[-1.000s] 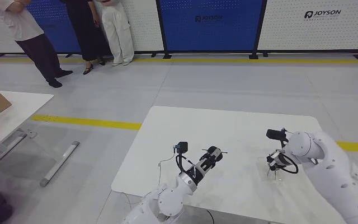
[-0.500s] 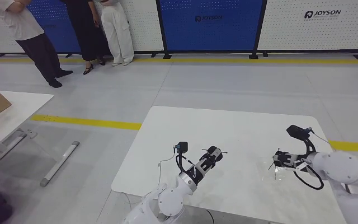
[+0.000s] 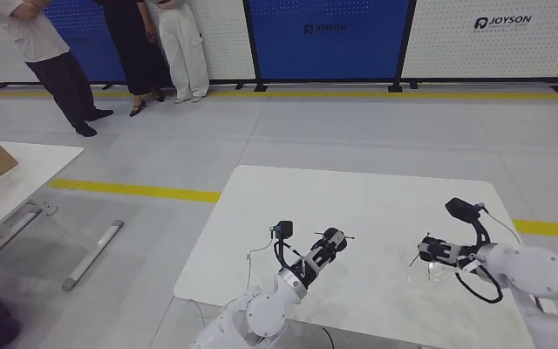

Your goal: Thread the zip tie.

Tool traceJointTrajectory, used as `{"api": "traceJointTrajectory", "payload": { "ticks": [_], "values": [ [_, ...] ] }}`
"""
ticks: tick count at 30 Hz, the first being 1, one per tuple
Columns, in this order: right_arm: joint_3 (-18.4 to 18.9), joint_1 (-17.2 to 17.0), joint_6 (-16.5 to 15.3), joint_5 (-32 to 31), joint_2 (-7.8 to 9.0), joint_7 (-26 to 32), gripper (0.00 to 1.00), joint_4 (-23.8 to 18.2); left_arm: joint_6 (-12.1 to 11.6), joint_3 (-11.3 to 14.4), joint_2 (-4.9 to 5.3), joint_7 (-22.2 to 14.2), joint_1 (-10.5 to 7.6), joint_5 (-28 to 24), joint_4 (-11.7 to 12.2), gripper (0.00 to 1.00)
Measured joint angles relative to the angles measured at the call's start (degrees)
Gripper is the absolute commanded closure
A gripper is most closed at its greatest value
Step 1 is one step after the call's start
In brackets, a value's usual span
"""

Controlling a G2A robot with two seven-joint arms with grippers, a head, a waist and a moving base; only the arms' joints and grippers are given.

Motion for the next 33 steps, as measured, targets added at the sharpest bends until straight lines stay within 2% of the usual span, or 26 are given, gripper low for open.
{"api": "traceJointTrajectory", "payload": {
  "ticks": [3,6,9,13,24,31,33],
  "values": [
    [0.53,-2.33,3.01,2.01,-0.70,-10.48,1.00,-3.78,0.00,0.00,0.00,0.00,0.00,0.00,0.00,1.00],
    [0.34,-5.61,3.38,2.60,-1.28,-19.16,1.00,-7.93,0.00,0.00,0.00,0.00,0.00,0.00,0.00,1.00],
    [-0.88,-7.84,3.30,0.88,-1.78,-24.61,1.00,-10.96,0.00,0.00,0.00,0.00,0.00,0.00,0.00,1.00],
    [-3.38,-8.38,3.30,0.46,-2.40,-25.70,1.00,-11.37,0.00,0.00,0.00,0.00,0.00,0.00,0.00,1.00],
    [-3.38,-8.48,3.17,0.42,-2.41,-25.92,1.00,-11.26,0.00,0.00,0.00,0.00,0.00,0.00,0.00,1.00],
    [-5.71,-13.06,3.28,-3.38,-3.44,-39.64,1.00,-14.79,0.00,0.00,0.00,0.00,0.00,0.00,0.00,1.00],
    [-6.04,-13.40,3.32,-2.67,-3.59,-39.98,1.00,-15.25,0.00,0.00,0.00,0.00,0.00,0.00,0.00,1.00]
  ]
}}
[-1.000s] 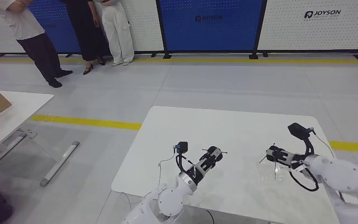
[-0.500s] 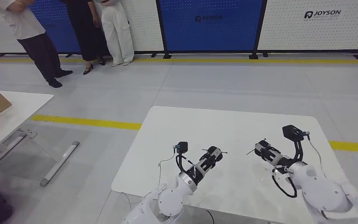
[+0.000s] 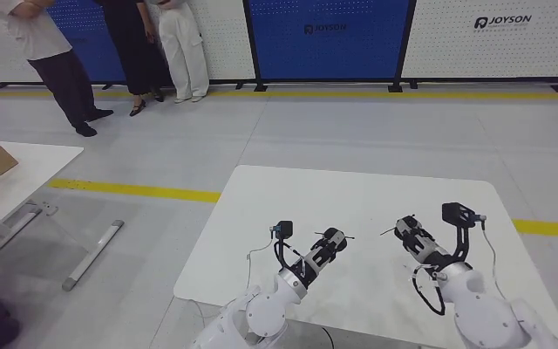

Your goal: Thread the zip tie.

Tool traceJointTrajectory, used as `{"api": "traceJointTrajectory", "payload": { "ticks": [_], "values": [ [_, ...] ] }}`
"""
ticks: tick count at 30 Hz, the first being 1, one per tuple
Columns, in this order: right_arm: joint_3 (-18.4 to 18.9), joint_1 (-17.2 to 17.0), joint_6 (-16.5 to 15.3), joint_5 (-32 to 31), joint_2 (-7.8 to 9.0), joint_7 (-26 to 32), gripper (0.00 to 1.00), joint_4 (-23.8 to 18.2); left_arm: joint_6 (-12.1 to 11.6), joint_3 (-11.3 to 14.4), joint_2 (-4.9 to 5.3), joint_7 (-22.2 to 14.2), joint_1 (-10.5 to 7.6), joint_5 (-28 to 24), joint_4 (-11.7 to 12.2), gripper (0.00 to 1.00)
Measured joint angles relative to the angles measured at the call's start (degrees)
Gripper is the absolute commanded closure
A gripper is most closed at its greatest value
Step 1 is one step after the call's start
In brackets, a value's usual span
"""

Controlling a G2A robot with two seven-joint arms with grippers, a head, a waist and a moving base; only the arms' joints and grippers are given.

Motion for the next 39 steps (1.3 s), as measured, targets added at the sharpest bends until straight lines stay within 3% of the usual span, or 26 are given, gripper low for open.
{"api": "traceJointTrajectory", "payload": {
  "ticks": [39],
  "values": [
    [0.04,0.08,-0.02,0.40,0.01,0.75,1.00,0.03,0.00,0.00,0.00,0.00,0.00,0.00,0.00,1.00]
  ]
}}
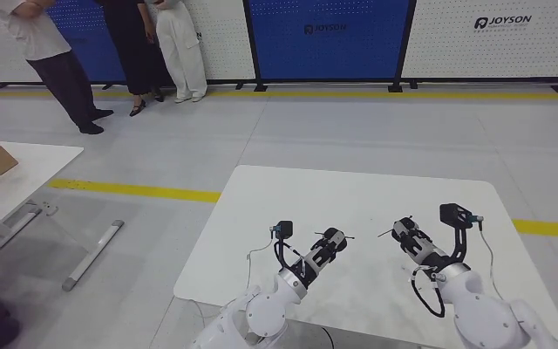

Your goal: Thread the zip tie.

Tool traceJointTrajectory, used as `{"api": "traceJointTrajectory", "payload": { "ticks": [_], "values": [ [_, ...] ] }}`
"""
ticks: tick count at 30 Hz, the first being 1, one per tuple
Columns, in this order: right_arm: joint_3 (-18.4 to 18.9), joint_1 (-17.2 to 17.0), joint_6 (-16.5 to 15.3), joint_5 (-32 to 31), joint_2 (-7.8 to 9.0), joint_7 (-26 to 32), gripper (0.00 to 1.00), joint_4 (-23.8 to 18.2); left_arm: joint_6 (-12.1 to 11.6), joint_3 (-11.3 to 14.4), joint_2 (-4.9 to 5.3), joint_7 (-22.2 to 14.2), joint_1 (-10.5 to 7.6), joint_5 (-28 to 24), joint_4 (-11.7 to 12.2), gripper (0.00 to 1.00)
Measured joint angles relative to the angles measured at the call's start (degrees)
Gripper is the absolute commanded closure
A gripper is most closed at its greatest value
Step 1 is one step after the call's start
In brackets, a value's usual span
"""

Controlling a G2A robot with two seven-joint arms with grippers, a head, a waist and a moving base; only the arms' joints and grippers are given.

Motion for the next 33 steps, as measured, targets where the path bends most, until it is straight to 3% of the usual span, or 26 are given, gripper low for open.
{"api": "traceJointTrajectory", "payload": {
  "ticks": [11,19,30,33],
  "values": [
    [0.03,-0.02,-0.23,-0.22,-0.03,-0.27,1.00,-0.01,0.60,0.16,-0.10,0.72,-0.37,0.73,0.28,1.00],
    [-0.57,-1.93,-6.23,-0.84,-0.75,-7.22,1.00,1.11,5.67,3.22,-1.69,7.91,-4.69,2.52,4.35,1.00],
    [-0.65,-2.01,-6.33,-0.82,-0.80,-7.31,1.00,1.12,5.78,3.28,-1.72,7.98,-4.73,2.61,4.45,1.00],
    [-1.90,-3.14,-6.35,-0.44,-1.29,-13.21,1.00,0.63,5.78,3.28,-1.72,7.99,-4.74,2.61,4.46,1.00]
  ]
}}
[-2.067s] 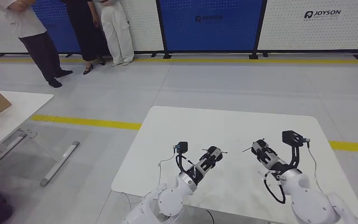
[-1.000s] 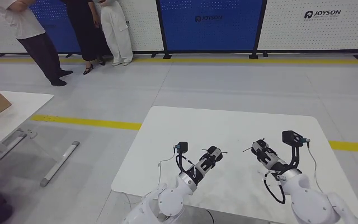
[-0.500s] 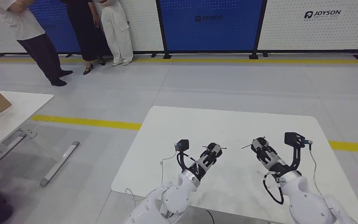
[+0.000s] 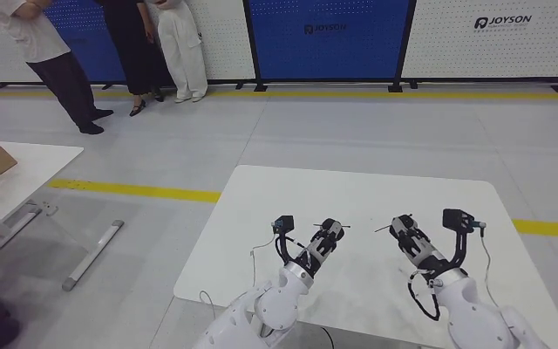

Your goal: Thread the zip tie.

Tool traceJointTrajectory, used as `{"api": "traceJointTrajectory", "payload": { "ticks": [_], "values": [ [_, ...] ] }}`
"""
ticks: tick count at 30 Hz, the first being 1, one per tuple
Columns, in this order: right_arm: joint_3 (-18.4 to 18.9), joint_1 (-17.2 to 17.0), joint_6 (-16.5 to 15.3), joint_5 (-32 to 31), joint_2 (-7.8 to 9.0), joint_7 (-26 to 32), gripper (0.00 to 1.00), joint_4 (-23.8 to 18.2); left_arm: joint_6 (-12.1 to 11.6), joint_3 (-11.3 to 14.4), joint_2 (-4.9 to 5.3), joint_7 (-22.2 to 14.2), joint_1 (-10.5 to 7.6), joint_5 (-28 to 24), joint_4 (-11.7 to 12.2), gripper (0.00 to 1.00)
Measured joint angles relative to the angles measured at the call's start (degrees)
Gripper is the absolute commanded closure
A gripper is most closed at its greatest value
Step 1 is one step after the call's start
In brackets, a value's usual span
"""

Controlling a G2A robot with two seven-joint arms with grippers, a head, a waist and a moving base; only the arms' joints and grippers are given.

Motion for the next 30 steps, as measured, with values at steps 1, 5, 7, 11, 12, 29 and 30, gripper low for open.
{"api": "traceJointTrajectory", "payload": {
  "ticks": [1,5,7,11,12,29,30],
  "values": [
    [-1.16,-0.47,0.35,-1.77,-0.27,-2.40,1.00,-0.27,0.00,0.00,0.00,0.00,0.00,0.00,0.00,1.00],
    [-5.74,-0.23,1.19,-8.01,-1.50,-9.25,1.00,-0.18,0.00,0.00,0.00,0.00,0.00,0.00,0.00,1.00],
    [-7.67,0.76,2.46,-10.41,-2.03,-11.37,1.00,1.27,0.00,0.00,0.00,0.00,0.00,0.00,0.00,1.00],
    [-7.87,0.94,2.72,-10.70,-2.08,-11.49,1.00,1.55,0.00,0.00,0.00,0.00,0.00,0.00,0.00,1.00],
    [-7.85,0.93,2.69,-10.67,-2.08,-11.47,1.00,1.53,0.00,0.00,0.00,0.00,0.00,0.00,0.00,1.00],
    [-8.50,4.33,-0.83,-8.65,-3.21,-2.85,1.00,3.89,0.00,0.00,0.00,0.00,0.00,0.00,0.00,1.00],
    [-8.55,4.43,-0.82,-8.55,-3.28,-3.03,1.00,3.87,0.00,0.00,0.00,0.00,0.00,0.00,0.00,1.00]
  ]
}}
